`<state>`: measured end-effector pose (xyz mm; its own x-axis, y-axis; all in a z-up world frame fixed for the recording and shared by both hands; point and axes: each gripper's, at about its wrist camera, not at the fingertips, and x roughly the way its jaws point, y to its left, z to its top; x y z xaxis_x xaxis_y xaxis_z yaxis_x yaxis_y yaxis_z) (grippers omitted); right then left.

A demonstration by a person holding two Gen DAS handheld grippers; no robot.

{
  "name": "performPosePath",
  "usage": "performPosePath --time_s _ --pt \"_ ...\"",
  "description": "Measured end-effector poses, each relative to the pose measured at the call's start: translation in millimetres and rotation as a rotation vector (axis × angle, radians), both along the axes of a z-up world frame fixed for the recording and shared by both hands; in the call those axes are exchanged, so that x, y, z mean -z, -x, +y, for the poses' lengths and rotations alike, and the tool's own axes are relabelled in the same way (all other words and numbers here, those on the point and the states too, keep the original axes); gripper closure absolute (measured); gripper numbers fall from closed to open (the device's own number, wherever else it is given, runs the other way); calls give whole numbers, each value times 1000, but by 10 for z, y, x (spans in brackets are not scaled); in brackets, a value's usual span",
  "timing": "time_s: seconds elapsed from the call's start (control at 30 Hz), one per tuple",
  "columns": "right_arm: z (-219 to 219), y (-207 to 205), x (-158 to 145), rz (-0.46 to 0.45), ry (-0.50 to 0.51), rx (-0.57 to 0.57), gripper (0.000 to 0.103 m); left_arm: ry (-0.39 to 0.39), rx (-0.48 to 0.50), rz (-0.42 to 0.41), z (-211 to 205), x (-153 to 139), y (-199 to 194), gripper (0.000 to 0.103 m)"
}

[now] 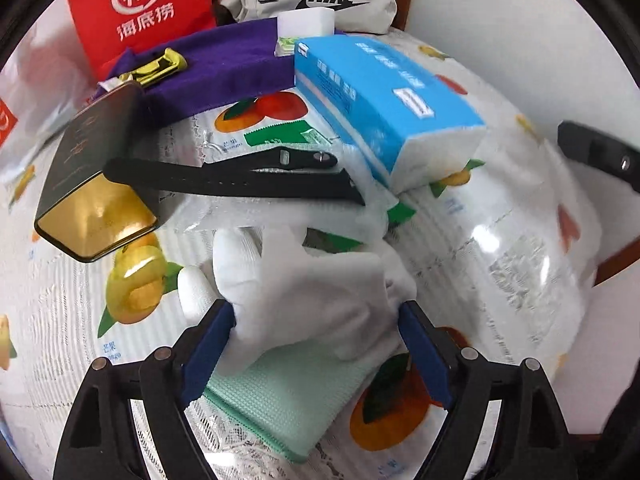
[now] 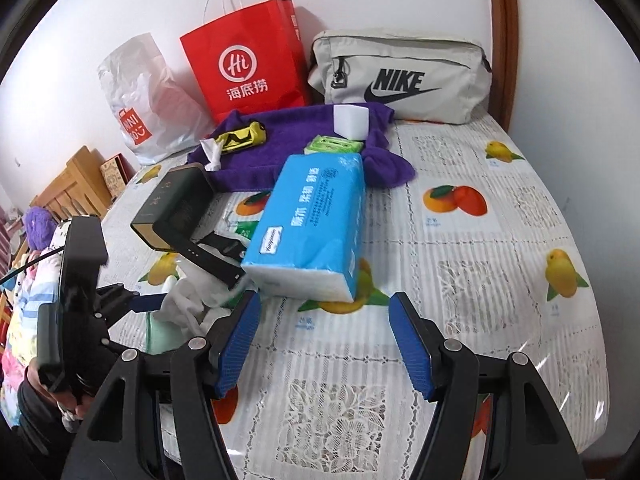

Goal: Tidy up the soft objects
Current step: 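Grasp the white cotton glove by its fingers with the left gripper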

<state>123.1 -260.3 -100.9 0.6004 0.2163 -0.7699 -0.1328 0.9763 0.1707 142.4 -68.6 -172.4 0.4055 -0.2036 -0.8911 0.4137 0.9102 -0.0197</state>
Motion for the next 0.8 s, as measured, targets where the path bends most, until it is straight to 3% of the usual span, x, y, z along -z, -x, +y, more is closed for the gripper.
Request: performPosePath --time_s 0.07,0.13,0.23,0.33,0.57,0.8 --pt "8 11 38 9 0 2 37 0 -15 -24 17 2 33 23" --pt "16 17 66 16 3 0 37 4 -25 -44 72 -25 58 53" --pt "57 21 100 23 3 -9 37 44 -41 -22 227 -50 64 83" --pt "106 25 111 24 -2 -22 37 78 -78 3 420 -72 89 84" --pt "342 12 140 35 -16 -82 37 38 -206 -15 961 -99 242 84" --pt "725 -48 121 -2 14 -169 37 69 -326 -24 1392 -101 183 84"
